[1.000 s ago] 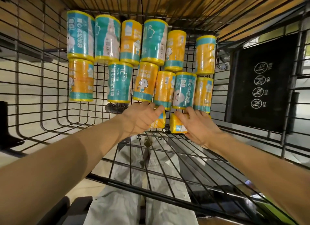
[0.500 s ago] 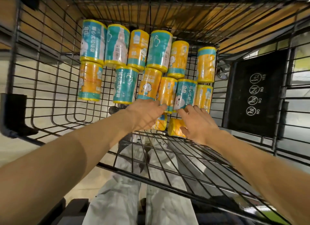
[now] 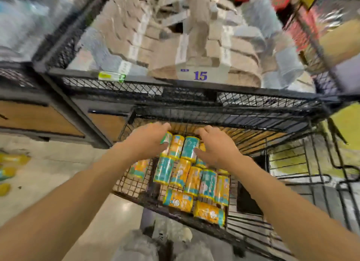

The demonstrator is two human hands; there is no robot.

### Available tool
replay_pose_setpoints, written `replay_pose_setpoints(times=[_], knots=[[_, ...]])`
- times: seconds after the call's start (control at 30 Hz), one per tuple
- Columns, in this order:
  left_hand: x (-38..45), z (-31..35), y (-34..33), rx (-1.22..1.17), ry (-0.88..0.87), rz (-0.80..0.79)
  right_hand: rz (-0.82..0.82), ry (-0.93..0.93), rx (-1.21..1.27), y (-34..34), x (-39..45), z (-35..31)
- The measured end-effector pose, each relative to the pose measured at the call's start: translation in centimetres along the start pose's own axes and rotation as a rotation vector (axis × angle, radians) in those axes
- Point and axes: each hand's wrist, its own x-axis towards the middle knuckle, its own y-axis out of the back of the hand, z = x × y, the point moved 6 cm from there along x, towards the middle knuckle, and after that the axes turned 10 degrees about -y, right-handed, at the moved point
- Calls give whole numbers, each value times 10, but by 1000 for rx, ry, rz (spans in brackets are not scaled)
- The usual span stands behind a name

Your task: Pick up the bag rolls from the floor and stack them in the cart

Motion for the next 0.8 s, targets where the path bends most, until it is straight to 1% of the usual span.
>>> replay_pose_setpoints(times=[0.17, 0.27, 0.37, 0.5, 0.63, 0.8], knots=[[-86, -29, 100, 31, 168, 180, 127, 185, 4, 97, -5, -77], [-170, -61, 144, 86, 282, 305, 201, 358, -50, 150, -19, -152], [-263, -99, 168, 104, 430, 377, 247, 539, -50, 198, -36, -243], [-386, -145, 171, 128, 609, 490, 267, 724, -42, 227, -57, -369], [-507, -184, 155, 135, 808, 512, 263, 896, -67, 225, -89, -490], [-633, -219, 128, 116, 1033, 541, 247, 1075, -78, 217, -123, -612]])
